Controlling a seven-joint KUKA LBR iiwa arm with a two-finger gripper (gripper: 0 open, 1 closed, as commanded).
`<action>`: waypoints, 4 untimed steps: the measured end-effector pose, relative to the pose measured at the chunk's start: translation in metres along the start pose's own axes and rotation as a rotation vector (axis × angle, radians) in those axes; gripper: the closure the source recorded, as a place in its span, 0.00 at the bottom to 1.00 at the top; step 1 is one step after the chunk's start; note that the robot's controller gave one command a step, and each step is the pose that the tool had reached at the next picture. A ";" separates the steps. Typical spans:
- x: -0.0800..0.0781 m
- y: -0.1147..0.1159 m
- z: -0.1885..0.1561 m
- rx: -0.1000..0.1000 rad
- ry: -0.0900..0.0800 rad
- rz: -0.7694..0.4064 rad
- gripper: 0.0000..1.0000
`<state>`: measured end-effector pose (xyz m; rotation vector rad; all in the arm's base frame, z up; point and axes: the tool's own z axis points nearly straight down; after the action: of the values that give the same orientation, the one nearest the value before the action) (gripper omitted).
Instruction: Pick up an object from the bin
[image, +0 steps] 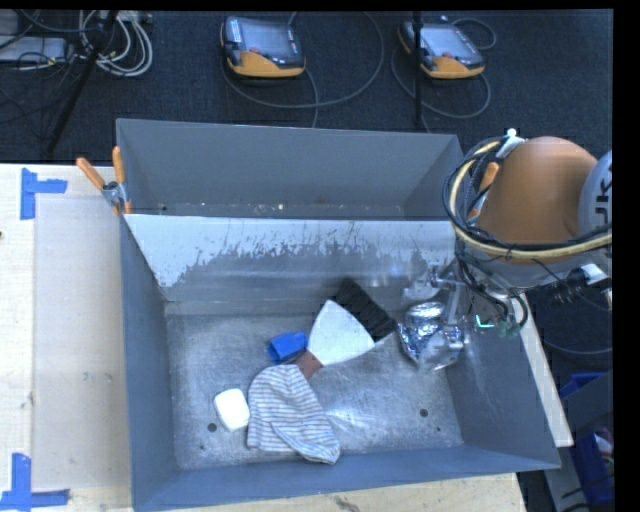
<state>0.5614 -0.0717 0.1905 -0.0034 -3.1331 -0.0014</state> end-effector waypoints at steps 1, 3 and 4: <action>-0.002 0.000 -0.004 0.001 -0.007 -0.002 0.00; -0.022 0.039 0.105 0.003 -0.028 -0.006 0.00; -0.031 0.042 0.111 -0.001 -0.041 0.014 0.00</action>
Offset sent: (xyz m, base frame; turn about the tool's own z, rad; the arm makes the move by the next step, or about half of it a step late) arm 0.0377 0.0335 -0.1059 0.0921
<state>0.5911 -0.0293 0.0797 -0.0260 -3.1741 -0.0023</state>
